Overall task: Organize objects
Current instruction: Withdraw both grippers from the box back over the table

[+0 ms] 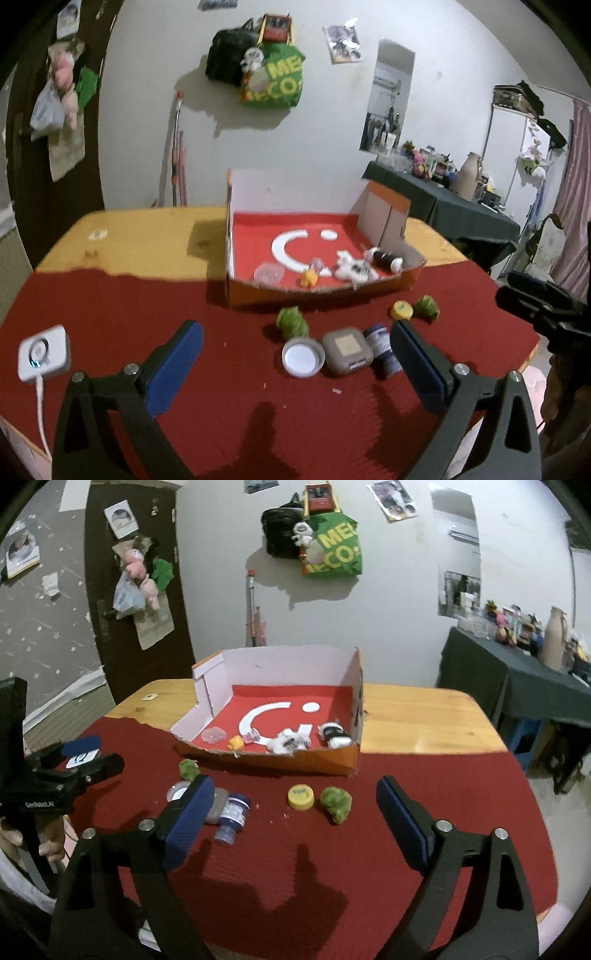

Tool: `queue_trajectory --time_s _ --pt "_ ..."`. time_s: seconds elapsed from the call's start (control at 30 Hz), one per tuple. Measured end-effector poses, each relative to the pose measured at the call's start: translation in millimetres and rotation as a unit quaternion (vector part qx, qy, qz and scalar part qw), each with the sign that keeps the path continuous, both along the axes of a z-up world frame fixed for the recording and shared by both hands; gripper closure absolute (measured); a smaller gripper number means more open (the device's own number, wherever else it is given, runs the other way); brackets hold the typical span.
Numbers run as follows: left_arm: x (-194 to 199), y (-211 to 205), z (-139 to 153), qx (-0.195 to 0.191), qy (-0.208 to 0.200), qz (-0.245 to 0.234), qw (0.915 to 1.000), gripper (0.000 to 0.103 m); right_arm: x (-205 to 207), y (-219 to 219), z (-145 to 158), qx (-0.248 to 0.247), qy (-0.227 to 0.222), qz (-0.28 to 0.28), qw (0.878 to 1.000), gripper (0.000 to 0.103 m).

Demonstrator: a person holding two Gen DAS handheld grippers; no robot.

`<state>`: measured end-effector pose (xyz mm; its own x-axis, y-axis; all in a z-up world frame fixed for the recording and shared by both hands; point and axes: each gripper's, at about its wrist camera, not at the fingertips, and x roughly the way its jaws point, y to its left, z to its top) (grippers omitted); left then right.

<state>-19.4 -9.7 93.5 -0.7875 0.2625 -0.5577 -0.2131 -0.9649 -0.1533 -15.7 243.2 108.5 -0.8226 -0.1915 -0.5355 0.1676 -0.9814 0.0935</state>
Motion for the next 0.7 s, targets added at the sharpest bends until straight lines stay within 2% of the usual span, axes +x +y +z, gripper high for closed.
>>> queue_trajectory --time_s 0.13,0.37,0.7 --pt "-2.1 -0.6 -14.1 0.005 -0.019 0.005 0.9998 0.000 2.5 2.9 -17.1 -0.004 -0.008 -0.013 1.000 0.011" --pt "-5.4 0.8 -34.7 -0.013 -0.044 0.011 0.9989 0.000 -1.9 4.3 -41.8 -0.004 -0.034 -0.025 0.999 0.011" --pt "-19.6 -3.0 -51.4 -0.007 -0.081 0.014 0.9966 0.000 -9.1 8.6 -50.1 -0.009 -0.051 -0.028 0.998 0.011"
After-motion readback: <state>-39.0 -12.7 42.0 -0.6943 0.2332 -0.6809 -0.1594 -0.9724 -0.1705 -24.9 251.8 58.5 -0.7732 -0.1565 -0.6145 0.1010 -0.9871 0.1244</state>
